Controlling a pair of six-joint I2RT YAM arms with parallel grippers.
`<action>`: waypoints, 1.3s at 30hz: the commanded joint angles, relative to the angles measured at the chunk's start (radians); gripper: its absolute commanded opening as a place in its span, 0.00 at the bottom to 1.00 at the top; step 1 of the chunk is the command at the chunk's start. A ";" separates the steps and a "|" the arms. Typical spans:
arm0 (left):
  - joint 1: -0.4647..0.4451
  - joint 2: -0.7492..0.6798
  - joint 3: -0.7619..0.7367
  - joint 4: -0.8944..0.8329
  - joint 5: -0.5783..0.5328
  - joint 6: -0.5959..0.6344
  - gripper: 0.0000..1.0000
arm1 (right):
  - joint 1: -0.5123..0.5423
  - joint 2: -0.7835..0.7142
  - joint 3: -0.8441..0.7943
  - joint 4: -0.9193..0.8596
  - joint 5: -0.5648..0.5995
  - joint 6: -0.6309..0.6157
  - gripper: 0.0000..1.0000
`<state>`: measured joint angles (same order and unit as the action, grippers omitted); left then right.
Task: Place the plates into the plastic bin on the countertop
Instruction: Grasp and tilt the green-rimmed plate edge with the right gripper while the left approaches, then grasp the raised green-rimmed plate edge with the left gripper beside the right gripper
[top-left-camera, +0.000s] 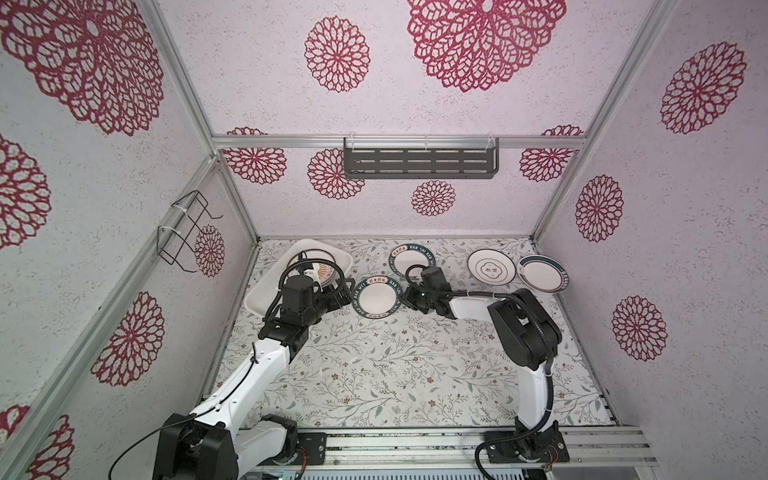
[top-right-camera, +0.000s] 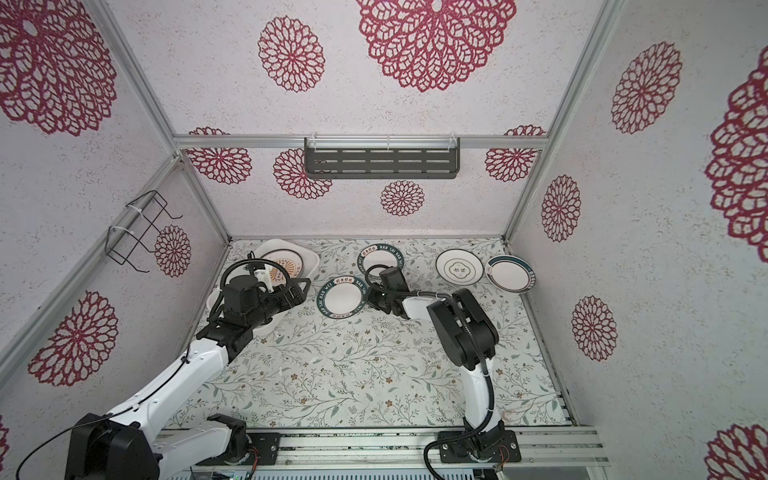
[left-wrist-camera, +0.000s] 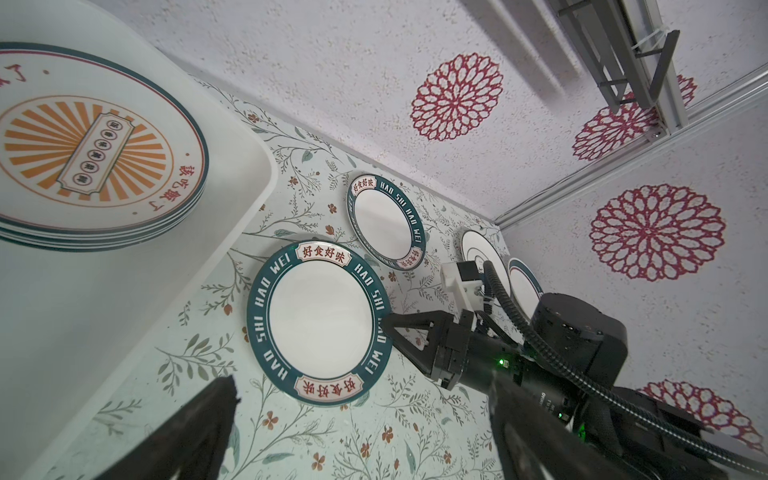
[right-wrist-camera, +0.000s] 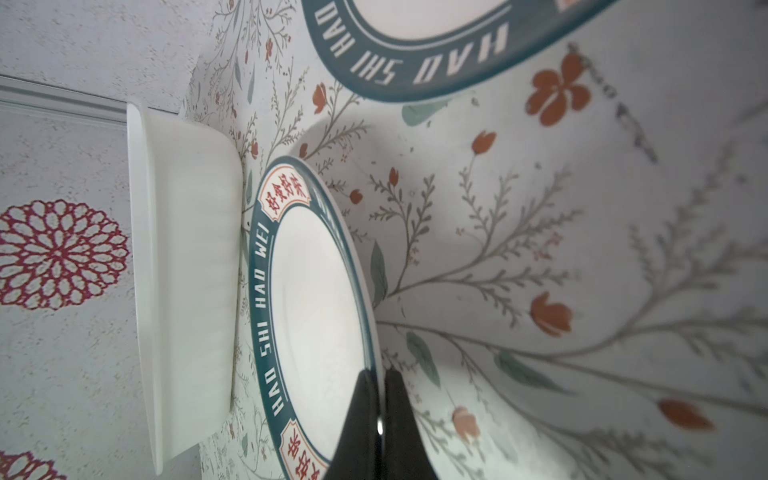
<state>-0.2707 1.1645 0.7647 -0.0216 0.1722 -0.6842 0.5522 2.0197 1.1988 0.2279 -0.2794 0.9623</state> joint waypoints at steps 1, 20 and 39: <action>-0.006 0.048 0.041 -0.006 0.062 0.032 0.97 | 0.000 -0.110 -0.013 -0.019 -0.002 -0.044 0.00; -0.008 0.439 0.173 0.087 0.420 -0.030 0.99 | -0.111 -0.495 -0.231 -0.094 0.005 -0.117 0.00; -0.039 0.578 0.217 0.345 0.530 -0.205 0.50 | -0.151 -0.593 -0.342 0.090 -0.090 -0.019 0.00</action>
<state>-0.3016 1.7260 0.9665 0.2493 0.6868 -0.8608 0.4057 1.4799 0.8497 0.2169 -0.3397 0.9104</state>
